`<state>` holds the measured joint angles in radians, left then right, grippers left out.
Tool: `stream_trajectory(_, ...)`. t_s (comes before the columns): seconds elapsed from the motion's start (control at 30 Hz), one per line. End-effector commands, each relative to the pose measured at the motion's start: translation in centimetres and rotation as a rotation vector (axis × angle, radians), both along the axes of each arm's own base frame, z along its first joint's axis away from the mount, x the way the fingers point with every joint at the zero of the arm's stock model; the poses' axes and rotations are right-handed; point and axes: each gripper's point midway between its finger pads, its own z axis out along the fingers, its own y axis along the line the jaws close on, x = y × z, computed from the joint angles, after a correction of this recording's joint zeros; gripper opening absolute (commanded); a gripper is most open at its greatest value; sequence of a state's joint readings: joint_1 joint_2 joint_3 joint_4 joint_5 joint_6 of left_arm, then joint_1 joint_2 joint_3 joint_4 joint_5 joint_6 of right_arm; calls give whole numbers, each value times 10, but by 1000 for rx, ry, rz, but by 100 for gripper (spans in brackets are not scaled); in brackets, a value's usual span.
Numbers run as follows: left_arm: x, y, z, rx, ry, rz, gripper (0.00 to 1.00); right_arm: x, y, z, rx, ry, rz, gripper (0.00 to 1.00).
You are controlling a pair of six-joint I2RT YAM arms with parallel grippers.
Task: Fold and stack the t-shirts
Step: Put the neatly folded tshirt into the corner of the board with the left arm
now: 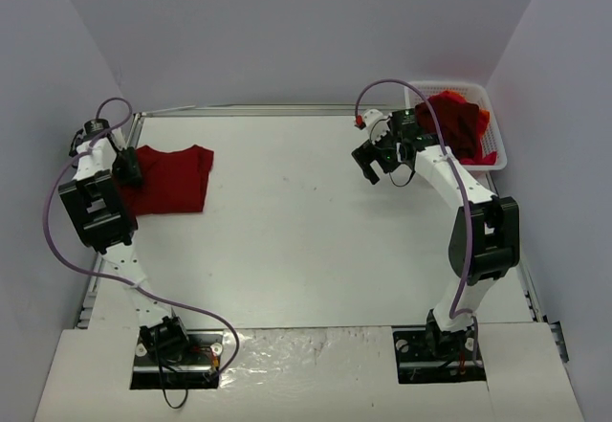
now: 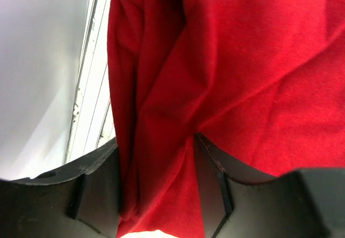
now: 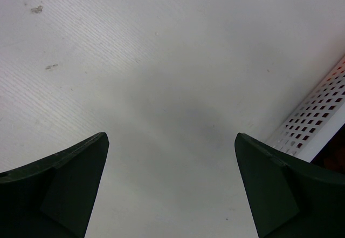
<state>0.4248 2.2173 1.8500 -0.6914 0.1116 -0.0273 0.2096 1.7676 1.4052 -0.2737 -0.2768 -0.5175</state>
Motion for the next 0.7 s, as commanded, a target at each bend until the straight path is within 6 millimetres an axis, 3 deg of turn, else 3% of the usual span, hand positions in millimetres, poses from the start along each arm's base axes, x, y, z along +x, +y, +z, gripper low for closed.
stream_trajectory(0.0,11,1,68,91,-106,-25,48,0,-5,-5,-13,16,-8,100)
stream_trajectory(0.17,12,2,101,193,-127,-65,48,0,-4,0,-8,4,-7,100)
stream_trajectory(0.5,3,11,196,404,-209,-58,49,8,-6,28,-3,-65,-27,100)
stream_trajectory(0.57,-1,3,205,383,-234,-79,49,10,-8,33,-6,-78,-38,100)
stream_trajectory(0.6,-4,-4,198,350,-227,-101,49,12,-9,33,-8,-80,-52,100)
stream_trajectory(0.67,-4,-37,192,210,-270,-206,47,17,-19,37,-42,-100,-100,100)
